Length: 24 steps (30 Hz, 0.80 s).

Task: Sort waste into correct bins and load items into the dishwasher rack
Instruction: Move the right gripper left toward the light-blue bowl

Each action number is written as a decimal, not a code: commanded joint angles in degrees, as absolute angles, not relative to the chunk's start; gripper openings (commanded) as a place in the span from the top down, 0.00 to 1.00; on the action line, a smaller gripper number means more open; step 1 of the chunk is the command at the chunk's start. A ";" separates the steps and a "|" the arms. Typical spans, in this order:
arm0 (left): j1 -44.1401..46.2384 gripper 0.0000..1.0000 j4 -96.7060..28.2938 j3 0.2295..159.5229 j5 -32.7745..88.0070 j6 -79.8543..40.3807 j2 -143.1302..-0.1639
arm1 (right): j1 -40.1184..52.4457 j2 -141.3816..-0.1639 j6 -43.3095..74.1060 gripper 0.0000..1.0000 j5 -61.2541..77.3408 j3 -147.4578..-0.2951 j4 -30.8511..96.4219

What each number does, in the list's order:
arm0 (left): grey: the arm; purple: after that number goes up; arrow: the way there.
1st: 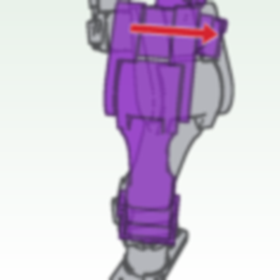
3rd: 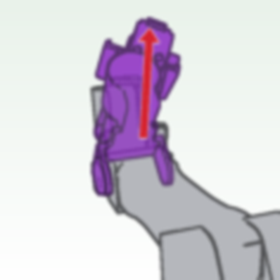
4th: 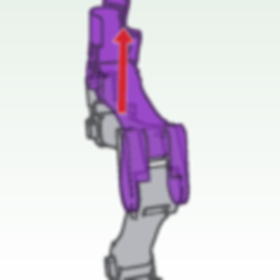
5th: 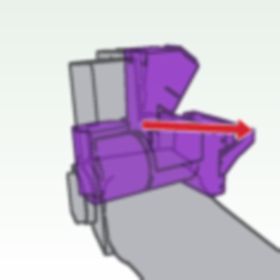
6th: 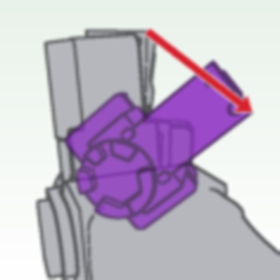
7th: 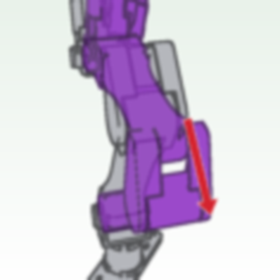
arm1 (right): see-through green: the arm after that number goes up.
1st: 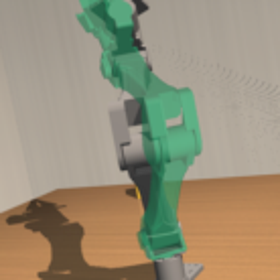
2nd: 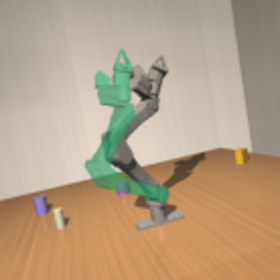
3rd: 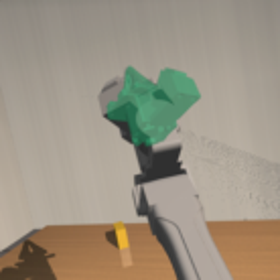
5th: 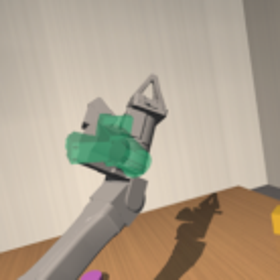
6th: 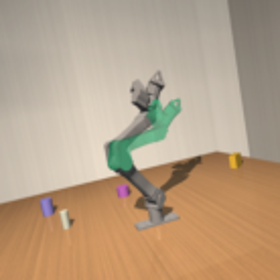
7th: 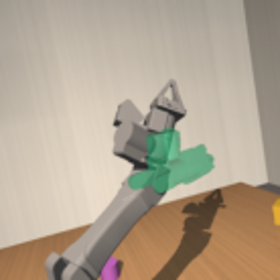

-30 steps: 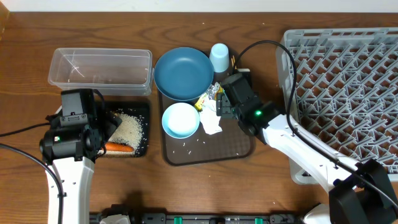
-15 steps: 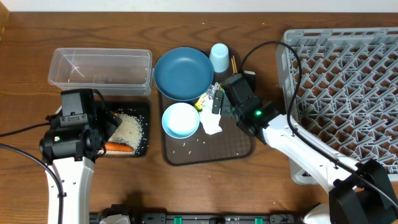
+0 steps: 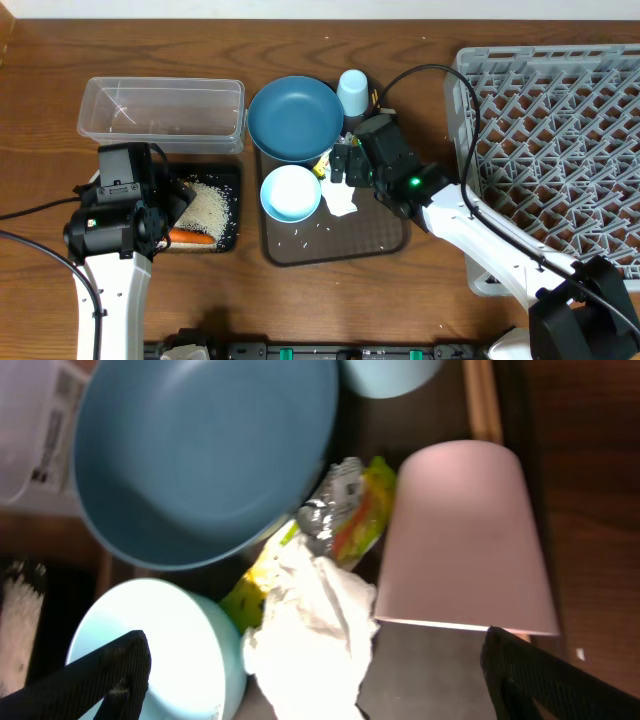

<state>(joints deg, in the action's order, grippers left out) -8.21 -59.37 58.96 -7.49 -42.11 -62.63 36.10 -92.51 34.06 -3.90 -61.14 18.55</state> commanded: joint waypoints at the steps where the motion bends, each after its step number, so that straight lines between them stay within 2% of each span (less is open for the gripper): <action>1: -8.51 0.02 -59.53 59.13 -8.03 -41.60 -62.85 | 37.54 -92.66 29.87 0.01 -1.48 -61.80 17.93; 11: -8.51 0.02 -59.53 59.13 -8.01 -41.60 -62.85 | 42.02 -92.71 23.46 0.01 -1.50 -61.80 14.94; 18: -8.51 0.02 -59.53 59.13 -8.03 -41.60 -62.87 | 43.07 -93.84 23.49 0.05 -1.69 -61.80 13.80; 22: -8.51 0.02 -59.53 59.13 -8.01 -41.60 -62.85 | 43.27 -94.24 23.53 0.18 0.25 -61.80 13.67; 24: -8.51 0.02 -59.53 59.13 -8.01 -41.60 -62.85 | 43.88 -94.61 23.57 0.21 2.00 -61.80 13.41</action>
